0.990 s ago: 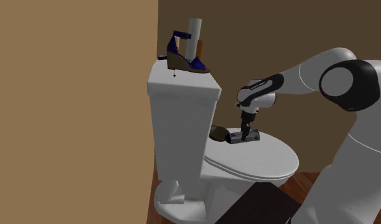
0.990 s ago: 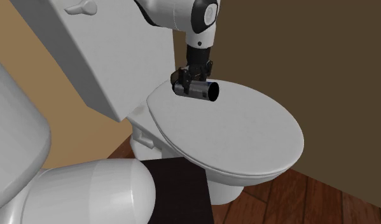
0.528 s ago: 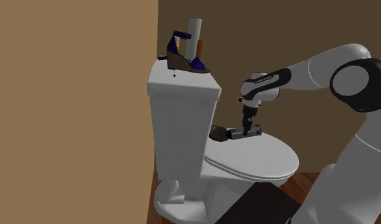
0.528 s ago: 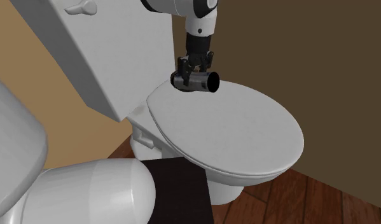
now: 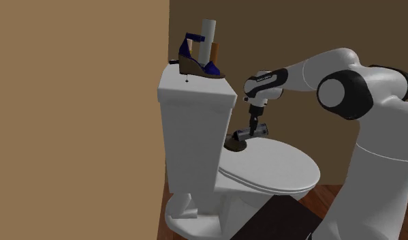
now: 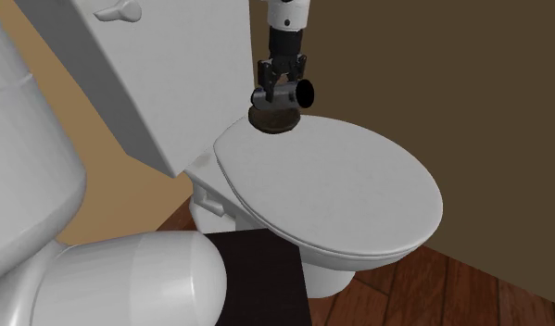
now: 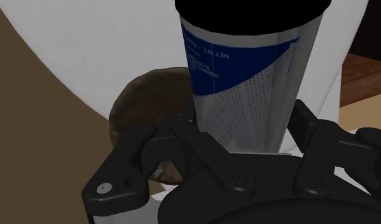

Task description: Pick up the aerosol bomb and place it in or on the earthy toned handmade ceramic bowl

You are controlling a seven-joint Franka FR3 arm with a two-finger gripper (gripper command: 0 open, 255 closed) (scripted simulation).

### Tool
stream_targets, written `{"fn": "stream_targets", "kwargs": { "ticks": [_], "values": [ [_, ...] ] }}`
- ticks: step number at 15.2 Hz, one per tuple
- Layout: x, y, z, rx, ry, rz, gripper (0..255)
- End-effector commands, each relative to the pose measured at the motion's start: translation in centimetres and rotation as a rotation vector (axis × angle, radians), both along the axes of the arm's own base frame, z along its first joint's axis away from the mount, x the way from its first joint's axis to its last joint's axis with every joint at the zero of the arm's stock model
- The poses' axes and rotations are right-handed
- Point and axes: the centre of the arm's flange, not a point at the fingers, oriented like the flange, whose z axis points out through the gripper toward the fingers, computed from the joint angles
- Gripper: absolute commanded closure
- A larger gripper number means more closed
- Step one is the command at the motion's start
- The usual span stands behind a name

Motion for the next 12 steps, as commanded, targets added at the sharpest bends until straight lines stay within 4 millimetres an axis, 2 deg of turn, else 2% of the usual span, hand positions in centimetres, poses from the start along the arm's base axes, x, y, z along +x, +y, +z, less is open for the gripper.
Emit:
{"fn": "stream_targets", "kwargs": {
  "ticks": [1, 4, 5, 12],
  "values": [
    [2.7, 0.2, -0.2, 0.001, -0.001, 0.001, 255],
    [6.6, 0.2, 0.0, 0.001, -0.001, 0.001, 255],
    [8.6, 0.2, 0.1, 0.001, -0.001, 0.001, 255],
    [8.6, 0.2, -3.6, 0.001, -0.001, 0.001, 255]
  ]
}}
